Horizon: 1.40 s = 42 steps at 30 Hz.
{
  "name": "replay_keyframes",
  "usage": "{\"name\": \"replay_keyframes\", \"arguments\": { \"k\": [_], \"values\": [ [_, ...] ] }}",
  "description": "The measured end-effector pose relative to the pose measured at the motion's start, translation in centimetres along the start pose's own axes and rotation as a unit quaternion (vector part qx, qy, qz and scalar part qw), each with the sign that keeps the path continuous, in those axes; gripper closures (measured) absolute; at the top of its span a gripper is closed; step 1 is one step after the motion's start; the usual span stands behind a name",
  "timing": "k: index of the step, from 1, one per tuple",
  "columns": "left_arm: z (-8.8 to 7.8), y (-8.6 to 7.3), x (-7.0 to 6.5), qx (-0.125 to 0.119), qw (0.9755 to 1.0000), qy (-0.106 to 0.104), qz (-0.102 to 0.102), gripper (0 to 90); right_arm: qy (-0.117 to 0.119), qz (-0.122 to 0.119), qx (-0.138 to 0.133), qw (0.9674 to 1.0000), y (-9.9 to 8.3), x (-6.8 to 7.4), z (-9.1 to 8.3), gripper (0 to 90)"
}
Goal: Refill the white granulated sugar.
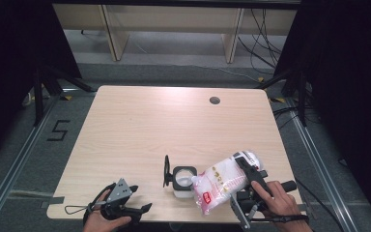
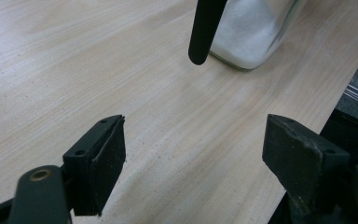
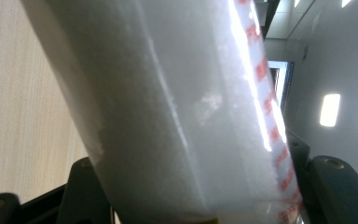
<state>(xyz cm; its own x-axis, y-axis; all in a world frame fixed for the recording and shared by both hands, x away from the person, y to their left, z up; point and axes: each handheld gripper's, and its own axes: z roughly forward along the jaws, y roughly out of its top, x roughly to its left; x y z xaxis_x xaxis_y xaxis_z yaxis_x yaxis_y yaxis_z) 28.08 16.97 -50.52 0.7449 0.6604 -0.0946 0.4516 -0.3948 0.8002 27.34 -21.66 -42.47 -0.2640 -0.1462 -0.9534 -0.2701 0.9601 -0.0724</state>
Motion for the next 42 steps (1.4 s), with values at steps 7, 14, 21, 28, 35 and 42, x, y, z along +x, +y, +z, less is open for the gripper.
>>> {"name": "replay_keyframes", "arguments": {
  "k": [7, 14, 21, 28, 35, 42],
  "values": [
    [0.0, 0.0, 0.0, 0.0, 1.0, 0.0, 0.0, 20.7, -0.006, -0.011, -0.001, 0.9999, 0.08, -0.24, -0.16, 41.6],
    [-0.02, 0.0, 0.0, 0.0, 1.0, 0.0, 0.0, 20.6, -0.002, -0.019, -0.019, 0.9996, 0.76, -0.21, -0.12, 41.6],
    [-0.05, 0.01, 0.08, 0.005, 1.0, 0.0, 0.005, 20.6, 0.0, 0.009, 0.007, 0.9999, 0.39, 0.17, -0.3, 41.6],
    [-0.04, 0.0, 0.07, 0.005, 1.0, 0.001, 0.005, 20.6, -0.01, -0.017, -0.013, 0.9997, 0.41, -0.44, -0.23, 41.7],
    [-0.04, 0.01, 0.09, 0.005, 1.0, 0.0, 0.005, 20.7, -0.008, -0.021, -0.013, 0.9996, 0.45, -0.31, -0.11, 41.6],
    [-0.05, 0.01, 0.08, 0.005, 1.0, 0.0, 0.005, 20.7, 0.0, 0.022, 0.002, 0.9998, 0.36, 0.27, -0.3, 41.6]
  ]
}}
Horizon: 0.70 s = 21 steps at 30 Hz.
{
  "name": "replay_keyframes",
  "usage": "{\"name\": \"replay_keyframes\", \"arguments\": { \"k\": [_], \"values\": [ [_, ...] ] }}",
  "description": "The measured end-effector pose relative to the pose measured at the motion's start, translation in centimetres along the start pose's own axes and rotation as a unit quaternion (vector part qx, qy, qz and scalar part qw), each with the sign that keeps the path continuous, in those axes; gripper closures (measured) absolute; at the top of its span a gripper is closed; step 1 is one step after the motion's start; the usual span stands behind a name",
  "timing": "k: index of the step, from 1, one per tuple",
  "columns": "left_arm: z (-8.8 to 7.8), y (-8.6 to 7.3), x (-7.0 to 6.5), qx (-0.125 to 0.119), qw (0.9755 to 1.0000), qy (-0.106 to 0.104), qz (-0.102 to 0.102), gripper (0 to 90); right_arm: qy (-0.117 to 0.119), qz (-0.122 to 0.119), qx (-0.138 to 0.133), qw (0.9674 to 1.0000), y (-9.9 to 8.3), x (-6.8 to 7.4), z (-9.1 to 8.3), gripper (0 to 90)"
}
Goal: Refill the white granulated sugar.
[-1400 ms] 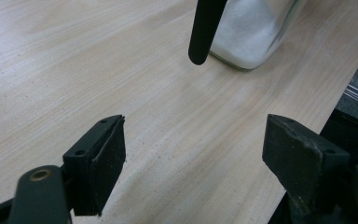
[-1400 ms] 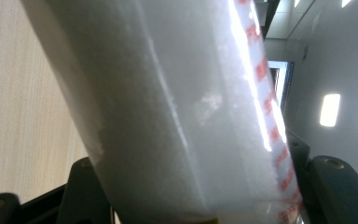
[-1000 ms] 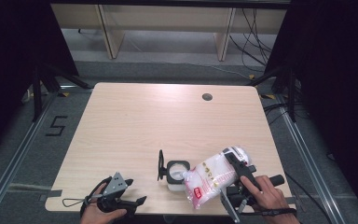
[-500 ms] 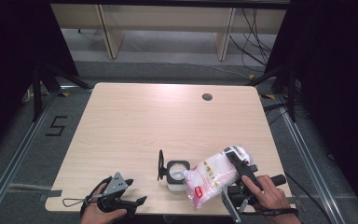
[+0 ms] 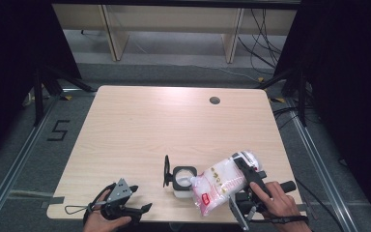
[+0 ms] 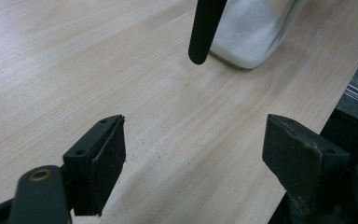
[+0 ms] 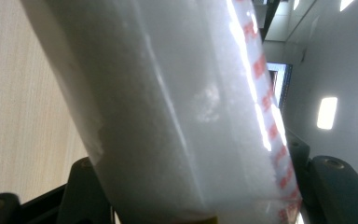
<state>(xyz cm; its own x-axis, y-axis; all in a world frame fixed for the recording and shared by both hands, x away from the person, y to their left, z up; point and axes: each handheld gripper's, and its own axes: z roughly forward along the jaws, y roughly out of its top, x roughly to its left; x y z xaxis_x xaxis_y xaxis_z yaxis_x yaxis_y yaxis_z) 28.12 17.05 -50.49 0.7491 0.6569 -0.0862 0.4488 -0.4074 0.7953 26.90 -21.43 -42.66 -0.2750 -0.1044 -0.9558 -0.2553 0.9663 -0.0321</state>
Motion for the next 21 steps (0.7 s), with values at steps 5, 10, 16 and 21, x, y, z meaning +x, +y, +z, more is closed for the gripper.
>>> {"name": "replay_keyframes", "arguments": {
  "k": [5, 10, 16, 21],
  "values": [
    [0.06, -0.01, -0.08, -0.004, 1.0, -0.001, -0.005, 20.6, -0.004, -0.038, -0.004, 0.9993, 0.19, -0.49, 0.03, 41.6],
    [0.0, 0.0, 0.0, 0.0, 1.0, 0.0, 0.0, 20.7, -0.004, -0.042, -0.004, 0.9991, 0.22, -0.56, 0.0, 41.6],
    [-0.01, 0.0, 0.0, 0.0, 1.0, 0.0, 0.0, 20.7, -0.009, -0.04, -0.005, 0.9991, 0.29, -0.6, -0.12, 41.6],
    [0.05, -0.05, -0.18, 0.0, 0.9999, 0.001, -0.014, 20.7, -0.01, -0.042, -0.01, 0.999, 0.26, -0.71, -0.09, 41.6]
  ]
}}
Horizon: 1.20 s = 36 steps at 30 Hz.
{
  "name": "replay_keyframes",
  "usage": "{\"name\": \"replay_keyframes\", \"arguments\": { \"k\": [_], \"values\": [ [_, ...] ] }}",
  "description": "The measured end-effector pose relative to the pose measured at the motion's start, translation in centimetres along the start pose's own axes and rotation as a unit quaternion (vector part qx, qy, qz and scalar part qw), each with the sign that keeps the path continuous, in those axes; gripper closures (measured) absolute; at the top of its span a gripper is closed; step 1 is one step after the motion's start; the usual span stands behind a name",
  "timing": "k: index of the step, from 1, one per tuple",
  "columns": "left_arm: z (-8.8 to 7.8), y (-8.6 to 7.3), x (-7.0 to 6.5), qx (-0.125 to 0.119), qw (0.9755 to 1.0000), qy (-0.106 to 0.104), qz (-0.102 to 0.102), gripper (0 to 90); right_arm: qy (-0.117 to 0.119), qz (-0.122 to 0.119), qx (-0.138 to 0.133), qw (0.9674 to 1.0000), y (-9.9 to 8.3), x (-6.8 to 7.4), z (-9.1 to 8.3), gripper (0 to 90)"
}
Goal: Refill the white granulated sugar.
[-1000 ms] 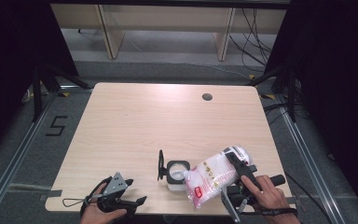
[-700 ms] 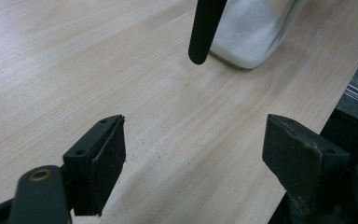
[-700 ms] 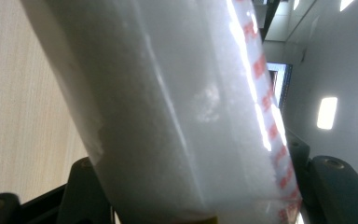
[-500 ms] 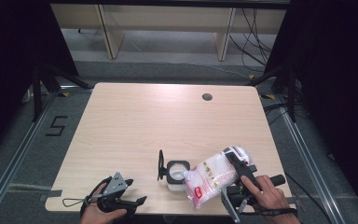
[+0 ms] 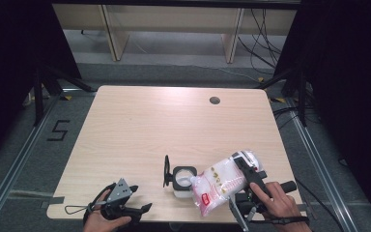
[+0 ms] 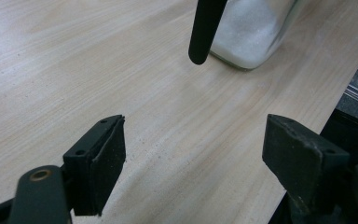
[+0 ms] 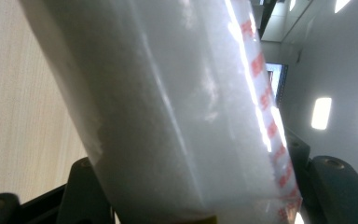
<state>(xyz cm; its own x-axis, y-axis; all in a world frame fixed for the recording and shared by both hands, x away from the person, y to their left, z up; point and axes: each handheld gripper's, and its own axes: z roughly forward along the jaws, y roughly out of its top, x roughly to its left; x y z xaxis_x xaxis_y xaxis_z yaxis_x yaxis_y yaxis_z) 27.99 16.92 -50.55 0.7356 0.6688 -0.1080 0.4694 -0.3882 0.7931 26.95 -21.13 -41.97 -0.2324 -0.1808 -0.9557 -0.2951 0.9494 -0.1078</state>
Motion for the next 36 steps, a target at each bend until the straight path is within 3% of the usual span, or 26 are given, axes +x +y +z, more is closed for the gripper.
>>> {"name": "replay_keyframes", "arguments": {
  "k": [3, 4, 6, 8, 9, 11, 12, 16, 18, 20, 25, 27, 29, 31, 32, 33, 35, 36],
  "values": [
    [-0.02, 0.02, 0.05, 0.0, 1.0, 0.0, 0.003, 20.7, 0.003, -0.005, 0.003, 1.0, 0.06, 0.12, 0.09, 41.6],
    [-0.04, 0.06, 0.17, -0.001, 0.9999, -0.001, 0.014, 20.7, 0.003, 0.003, 0.002, 1.0, 0.03, 0.18, 0.09, 41.6],
    [-0.05, 0.06, 0.19, 0.001, 0.9999, 0.0, 0.015, 20.7, -0.001, -0.007, 0.0, 1.0, 0.03, 0.0, 0.06, 41.6],
    [-0.03, 0.04, 0.11, 0.0, 1.0, 0.0, 0.009, 20.7, -0.003, -0.002, 0.003, 1.0, 0.04, -0.02, -0.01, 41.6],
    [0.04, 0.0, -0.05, -0.003, 1.0, -0.001, -0.003, 20.7, -0.004, -0.003, 0.007, 1.0, 0.06, -0.05, -0.11, 41.6],
    [0.01, 0.04, 0.06, -0.004, 1.0, -0.001, 0.008, 20.7, 0.002, 0.017, 0.002, 0.9999, -0.04, 0.4, 0.11, 41.6],
    [0.0, 0.05, 0.09, -0.005, 0.9999, -0.001, 0.009, 20.7, 0.009, 0.027, 0.014, 0.9995, -0.01, 0.56, -0.01, 41.6],
    [-0.04, 0.06, 0.16, 0.0, 0.9999, 0.0, 0.014, 20.7, 0.003, 0.009, 0.004, 1.0, -0.01, 0.21, 0.05, 41.6],
    [0.04, 0.0, -0.05, -0.003, 1.0, -0.001, -0.003, 20.7, 0.005, 0.013, 0.004, 0.9999, -0.04, 0.21, 0.03, 41.6],
    [0.01, 0.05, 0.1, -0.004, 0.9999, -0.001, 0.01, 20.7, 0.006, 0.015, 0.005, 0.9998, -0.04, 0.32, 0.05, 41.6],
    [0.02, 0.05, 0.08, -0.005, 0.9999, -0.001, 0.009, 20.7, 0.002, 0.017, 0.002, 0.9999, -0.07, 0.32, 0.07, 41.6],
    [0.04, 0.0, -0.05, -0.003, 1.0, -0.001, -0.003, 20.7, 0.002, 0.02, 0.003, 0.9998, -0.08, 0.36, 0.05, 41.6],
    [0.01, 0.05, 0.1, -0.004, 0.9999, -0.001, 0.01, 20.7, 0.002, 0.017, 0.003, 0.9998, -0.09, 0.33, 0.05, 41.6],
    [-0.05, 0.06, 0.17, 0.0, 0.9999, 0.0, 0.014, 20.7, 0.001, -0.003, 0.003, 1.0, -0.06, -0.06, 0.0, 41.6],
    [-0.04, 0.06, 0.17, 0.0, 0.9999, 0.0, 0.014, 20.7, 0.0, 0.009, 0.01, 0.9999, -0.09, 0.13, -0.11, 41.6],
    [-0.01, 0.0, 0.01, 0.0, 1.0, 0.0, 0.0, 20.7, 0.007, 0.006, 0.01, 0.9999, -0.09, 0.04, -0.07, 41.6],
    [0.0, 0.01, 0.01, 0.0, 1.0, 0.0, 0.0, 20.7, 0.005, 0.01, 0.009, 0.9999, -0.12, 0.1, -0.03, 41.7],
    [0.03, 0.01, -0.02, -0.003, 1.0, 0.0, -0.002, 20.7, 0.0, 0.0, 0.002, 1.0, -0.14, -0.01, 0.06, 41.6]
  ]
}}
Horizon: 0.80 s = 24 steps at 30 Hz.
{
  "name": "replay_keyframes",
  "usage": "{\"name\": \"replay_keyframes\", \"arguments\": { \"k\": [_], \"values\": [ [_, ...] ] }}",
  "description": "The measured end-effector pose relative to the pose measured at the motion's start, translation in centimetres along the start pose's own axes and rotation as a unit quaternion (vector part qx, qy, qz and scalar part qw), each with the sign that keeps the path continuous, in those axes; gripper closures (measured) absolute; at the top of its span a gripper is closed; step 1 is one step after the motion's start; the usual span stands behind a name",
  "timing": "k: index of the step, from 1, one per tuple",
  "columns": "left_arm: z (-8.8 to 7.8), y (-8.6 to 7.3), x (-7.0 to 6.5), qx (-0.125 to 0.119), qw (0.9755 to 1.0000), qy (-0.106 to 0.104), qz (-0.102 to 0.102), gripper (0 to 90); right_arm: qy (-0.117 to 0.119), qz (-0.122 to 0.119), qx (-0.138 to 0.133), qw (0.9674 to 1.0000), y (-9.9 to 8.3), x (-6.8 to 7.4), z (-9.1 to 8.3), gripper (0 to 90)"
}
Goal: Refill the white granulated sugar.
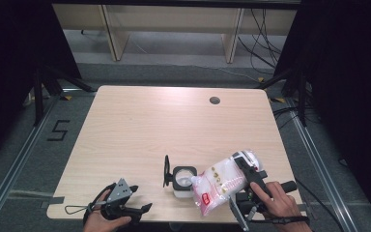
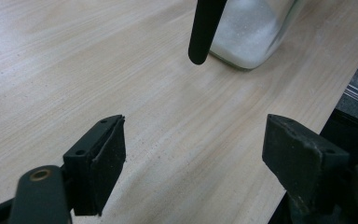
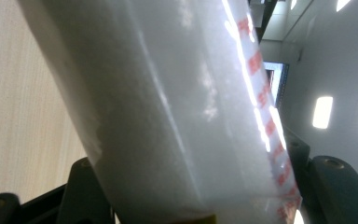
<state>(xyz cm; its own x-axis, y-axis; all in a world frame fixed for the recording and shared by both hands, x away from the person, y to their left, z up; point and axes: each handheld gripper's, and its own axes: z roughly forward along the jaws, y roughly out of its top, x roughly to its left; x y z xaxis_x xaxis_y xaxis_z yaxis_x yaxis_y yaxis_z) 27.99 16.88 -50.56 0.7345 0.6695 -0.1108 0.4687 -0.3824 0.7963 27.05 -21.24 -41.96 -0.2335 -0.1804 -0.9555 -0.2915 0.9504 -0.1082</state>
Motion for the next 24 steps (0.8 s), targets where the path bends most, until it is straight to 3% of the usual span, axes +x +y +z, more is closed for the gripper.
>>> {"name": "replay_keyframes", "arguments": {
  "k": [1, 2, 3, 4, 5, 6, 7, 8, 9, 10, 13, 15, 16, 17, 18, 24],
  "values": [
    [-0.02, 0.04, 0.1, -0.002, 0.9999, -0.001, 0.011, 20.7, 0.003, 0.0, 0.0, 1.0, -0.01, 0.02, 0.04, 41.6],
    [-0.03, 0.04, 0.11, -0.002, 0.9999, -0.001, 0.011, 20.7, 0.007, 0.026, 0.003, 0.9996, -0.1, 0.44, 0.07, 41.6],
    [-0.03, 0.05, 0.13, -0.001, 0.9999, -0.001, 0.011, 20.7, 0.009, 0.026, 0.006, 0.9996, -0.09, 0.44, 0.05, 41.6],
    [-0.03, 0.05, 0.12, -0.002, 0.9999, -0.001, 0.01, 20.7, 0.008, 0.006, -0.006, 0.9999, -0.15, 0.14, 0.23, 41.6],
    [-0.03, 0.04, 0.12, -0.002, 0.9999, -0.001, 0.011, 20.7, 0.011, 0.036, 0.0, 0.9993, -0.27, 0.51, 0.16, 41.7],
    [-0.03, 0.04, 0.12, -0.001, 0.9999, -0.001, 0.011, 20.7, 0.013, 0.024, -0.002, 0.9996, -0.31, 0.33, 0.22, 41.7],
    [-0.02, 0.05, 0.12, -0.001, 0.9999, -0.001, 0.011, 20.7, 0.015, 0.035, -0.004, 0.9993, -0.41, 0.49, 0.32, 41.7],
    [-0.07, 0.05, 0.18, 0.002, 0.9999, 0.0, 0.015, 20.7, 0.013, 0.018, -0.007, 0.9997, -0.44, 0.25, 0.36, 41.8],
    [-0.08, 0.05, 0.18, 0.003, 0.9999, 0.0, 0.015, 20.7, 0.015, 0.043, -0.004, 0.9989, -0.56, 0.62, 0.34, 41.8],
    [-0.02, 0.04, 0.12, -0.001, 0.9999, -0.001, 0.011, 20.7, 0.018, 0.05, -0.002, 0.9986, -0.56, 0.72, 0.33, 41.8],
    [-0.02, 0.04, 0.11, -0.002, 0.9999, -0.001, 0.01, 20.7, 0.018, 0.037, -0.007, 0.9991, -0.58, 0.52, 0.4, 41.8],
    [-0.02, 0.04, 0.11, -0.002, 0.9999, -0.001, 0.011, 20.7, 0.019, 0.048, -0.005, 0.9987, -0.65, 0.69, 0.39, 41.9],
    [-0.02, 0.04, 0.11, -0.002, 0.9999, -0.001, 0.01, 20.7, 0.017, 0.027, -0.012, 0.9994, -0.67, 0.42, 0.49, 41.9],
    [-0.02, 0.05, 0.12, -0.001, 0.9999, -0.001, 0.011, 20.7, 0.022, 0.051, -0.006, 0.9984, -0.74, 0.78, 0.45, 42.0],
    [-0.02, 0.04, 0.11, -0.002, 0.9999, -0.001, 0.011, 20.7, 0.025, 0.055, -0.003, 0.9982, -0.76, 0.89, 0.46, 42.2],
    [-0.03, 0.05, 0.11, -0.002, 0.9999, -0.001, 0.011, 20.7, 0.024, 0.025, 0.003, 0.9994, -0.58, 1.01, 0.63, 43.6]
  ]
}}
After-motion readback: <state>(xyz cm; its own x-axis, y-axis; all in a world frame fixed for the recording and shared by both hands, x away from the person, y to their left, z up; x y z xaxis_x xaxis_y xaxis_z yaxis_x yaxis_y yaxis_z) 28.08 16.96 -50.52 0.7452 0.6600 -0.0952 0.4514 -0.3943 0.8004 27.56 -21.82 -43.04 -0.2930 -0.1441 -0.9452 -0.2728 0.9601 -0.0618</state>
